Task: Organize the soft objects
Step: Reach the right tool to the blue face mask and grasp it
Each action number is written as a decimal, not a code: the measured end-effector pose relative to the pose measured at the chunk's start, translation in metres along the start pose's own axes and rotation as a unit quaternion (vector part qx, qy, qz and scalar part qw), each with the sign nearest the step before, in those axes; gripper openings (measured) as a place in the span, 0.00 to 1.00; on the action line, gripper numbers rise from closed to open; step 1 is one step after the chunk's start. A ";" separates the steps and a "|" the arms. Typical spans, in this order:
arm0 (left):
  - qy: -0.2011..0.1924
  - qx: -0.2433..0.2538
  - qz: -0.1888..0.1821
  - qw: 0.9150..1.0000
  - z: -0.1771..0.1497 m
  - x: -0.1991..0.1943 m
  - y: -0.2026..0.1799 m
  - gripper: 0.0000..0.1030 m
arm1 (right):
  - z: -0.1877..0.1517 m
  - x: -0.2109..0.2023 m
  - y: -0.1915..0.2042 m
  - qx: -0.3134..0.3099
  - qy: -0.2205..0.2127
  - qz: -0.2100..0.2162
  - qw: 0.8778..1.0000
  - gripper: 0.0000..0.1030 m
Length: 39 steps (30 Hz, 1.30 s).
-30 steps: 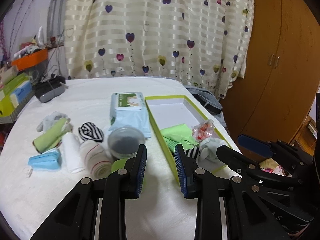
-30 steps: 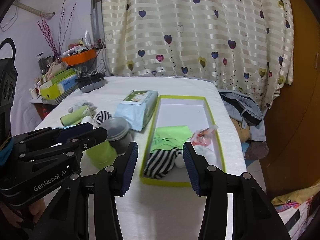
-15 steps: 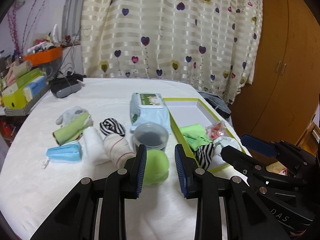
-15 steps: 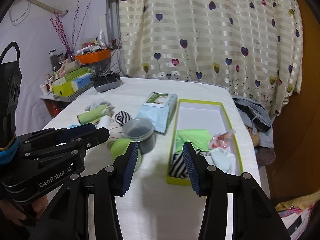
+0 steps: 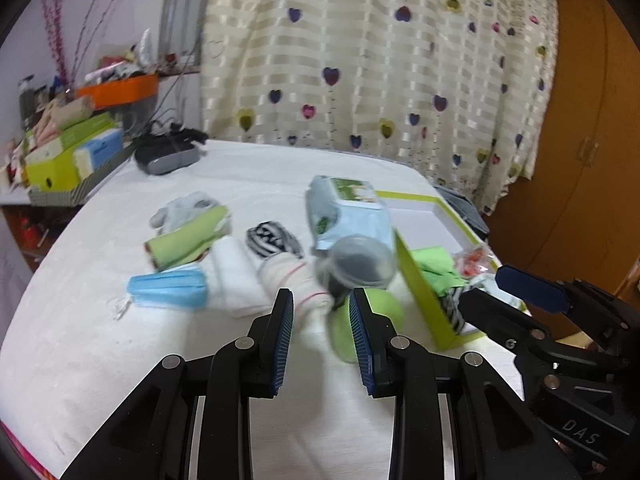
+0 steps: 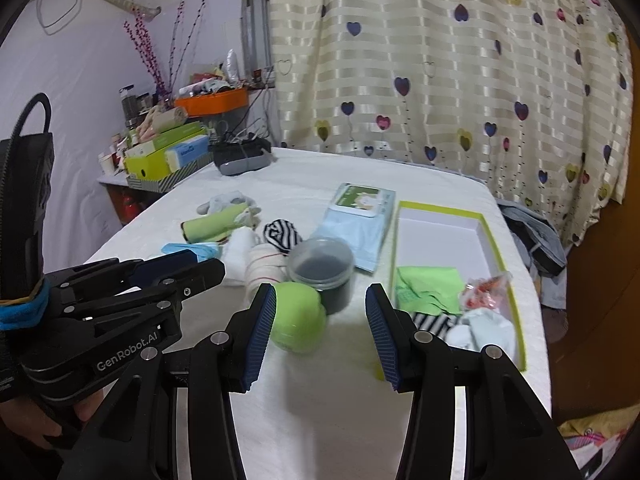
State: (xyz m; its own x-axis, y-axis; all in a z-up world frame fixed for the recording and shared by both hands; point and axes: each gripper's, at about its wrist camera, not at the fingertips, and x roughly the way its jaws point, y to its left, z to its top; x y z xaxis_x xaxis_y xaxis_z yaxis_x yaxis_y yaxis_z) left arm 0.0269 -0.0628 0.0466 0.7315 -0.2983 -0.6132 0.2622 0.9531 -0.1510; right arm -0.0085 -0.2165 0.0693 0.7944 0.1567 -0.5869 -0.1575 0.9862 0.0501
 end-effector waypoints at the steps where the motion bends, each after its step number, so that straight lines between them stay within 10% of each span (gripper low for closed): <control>1: 0.001 -0.006 0.003 1.000 -0.001 0.000 0.007 0.27 | 0.001 0.003 0.003 -0.002 0.001 0.004 1.000 0.46; 39: 0.028 -0.139 0.109 0.984 -0.020 0.021 0.183 0.34 | 0.021 0.161 0.145 -0.148 0.104 0.129 0.975 0.47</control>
State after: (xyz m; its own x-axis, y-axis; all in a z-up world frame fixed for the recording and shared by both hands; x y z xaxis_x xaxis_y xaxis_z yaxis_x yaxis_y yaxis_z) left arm 0.0781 0.1065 -0.0094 0.7128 -0.0904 -0.6955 -0.0838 0.9736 -0.2125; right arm 0.1092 -0.0474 -0.0007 0.5742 0.3539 -0.7383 -0.5238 0.8518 0.0009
